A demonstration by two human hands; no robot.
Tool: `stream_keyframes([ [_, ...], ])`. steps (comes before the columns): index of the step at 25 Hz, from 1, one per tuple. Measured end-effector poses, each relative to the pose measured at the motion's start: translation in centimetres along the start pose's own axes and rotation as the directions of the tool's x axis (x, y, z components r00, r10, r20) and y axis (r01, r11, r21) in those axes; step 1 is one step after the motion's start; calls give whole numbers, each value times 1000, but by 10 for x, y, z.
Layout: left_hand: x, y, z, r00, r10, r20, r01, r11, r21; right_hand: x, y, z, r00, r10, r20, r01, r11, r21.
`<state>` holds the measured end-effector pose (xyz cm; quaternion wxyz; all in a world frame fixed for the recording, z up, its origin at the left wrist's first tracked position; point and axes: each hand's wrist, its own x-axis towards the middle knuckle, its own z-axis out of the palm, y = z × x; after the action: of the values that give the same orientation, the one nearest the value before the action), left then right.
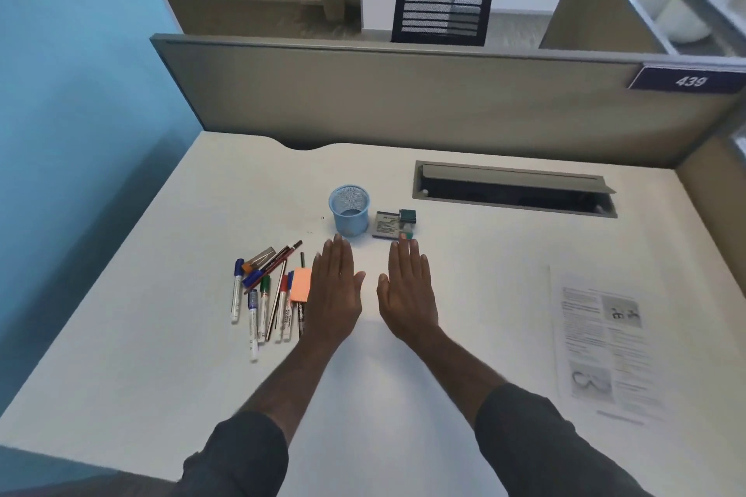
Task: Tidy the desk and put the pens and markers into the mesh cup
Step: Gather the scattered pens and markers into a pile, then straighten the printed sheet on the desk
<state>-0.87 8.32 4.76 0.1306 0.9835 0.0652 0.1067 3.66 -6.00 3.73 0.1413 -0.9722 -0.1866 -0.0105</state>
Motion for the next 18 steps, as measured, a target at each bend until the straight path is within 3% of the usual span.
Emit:
stream_keyframes([
  [10,0,118,35,976,189,113,-184,982,-52,-59,119,-40,978,197,-75,-199,980,-25],
  [18,-12,205,64,942,283,180,-276,959,-65,-101,204,-60,925,378,-42,-378,926,0],
])
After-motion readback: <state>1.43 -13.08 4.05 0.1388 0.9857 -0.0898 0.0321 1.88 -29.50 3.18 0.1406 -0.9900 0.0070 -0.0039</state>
